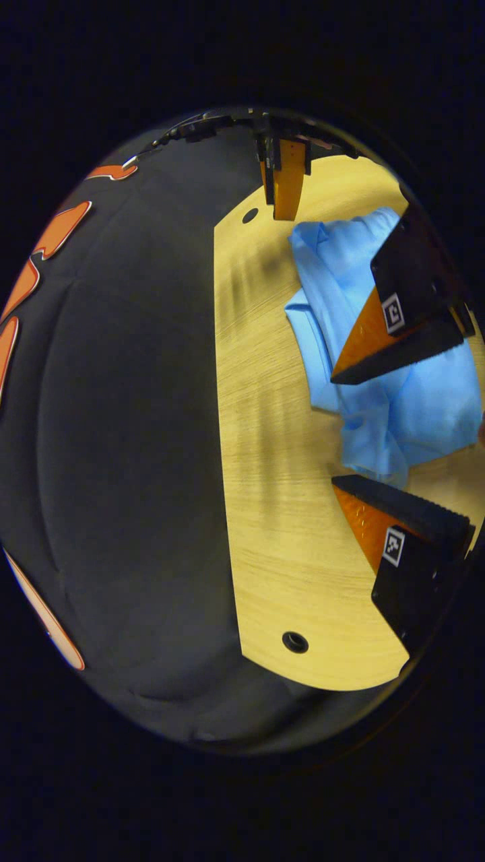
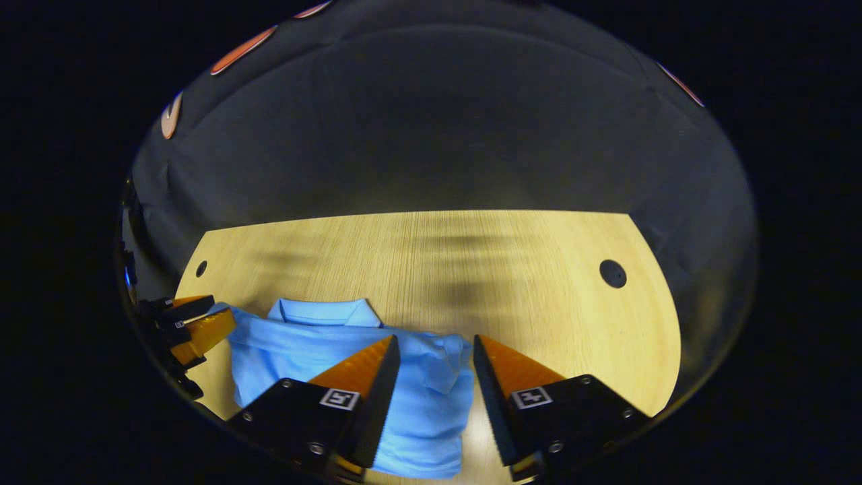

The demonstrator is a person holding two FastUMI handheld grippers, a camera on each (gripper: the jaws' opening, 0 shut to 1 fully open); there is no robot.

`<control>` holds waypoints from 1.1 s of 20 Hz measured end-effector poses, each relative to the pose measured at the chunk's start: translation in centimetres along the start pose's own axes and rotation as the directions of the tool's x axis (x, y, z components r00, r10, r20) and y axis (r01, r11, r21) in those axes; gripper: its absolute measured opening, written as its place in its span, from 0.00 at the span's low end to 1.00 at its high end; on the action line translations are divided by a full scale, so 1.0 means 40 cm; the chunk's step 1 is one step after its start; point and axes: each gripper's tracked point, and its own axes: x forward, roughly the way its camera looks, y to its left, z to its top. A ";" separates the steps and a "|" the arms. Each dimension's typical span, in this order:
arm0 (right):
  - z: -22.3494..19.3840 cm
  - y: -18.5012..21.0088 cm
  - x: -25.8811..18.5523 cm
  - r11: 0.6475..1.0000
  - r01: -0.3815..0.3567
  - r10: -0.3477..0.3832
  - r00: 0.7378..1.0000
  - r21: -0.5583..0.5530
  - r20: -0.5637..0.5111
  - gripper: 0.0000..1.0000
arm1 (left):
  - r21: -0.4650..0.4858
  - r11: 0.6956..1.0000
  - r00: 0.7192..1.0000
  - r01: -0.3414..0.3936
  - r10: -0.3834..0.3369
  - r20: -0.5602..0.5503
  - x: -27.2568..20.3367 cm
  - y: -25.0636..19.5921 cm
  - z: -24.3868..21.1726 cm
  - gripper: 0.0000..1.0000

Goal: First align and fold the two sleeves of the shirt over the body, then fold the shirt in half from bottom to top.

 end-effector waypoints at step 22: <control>-0.017 0.029 -0.628 0.993 -0.005 0.059 0.891 -0.121 0.450 0.97 | 0.054 0.983 0.821 -0.176 0.116 0.559 -0.727 -0.145 0.133 0.98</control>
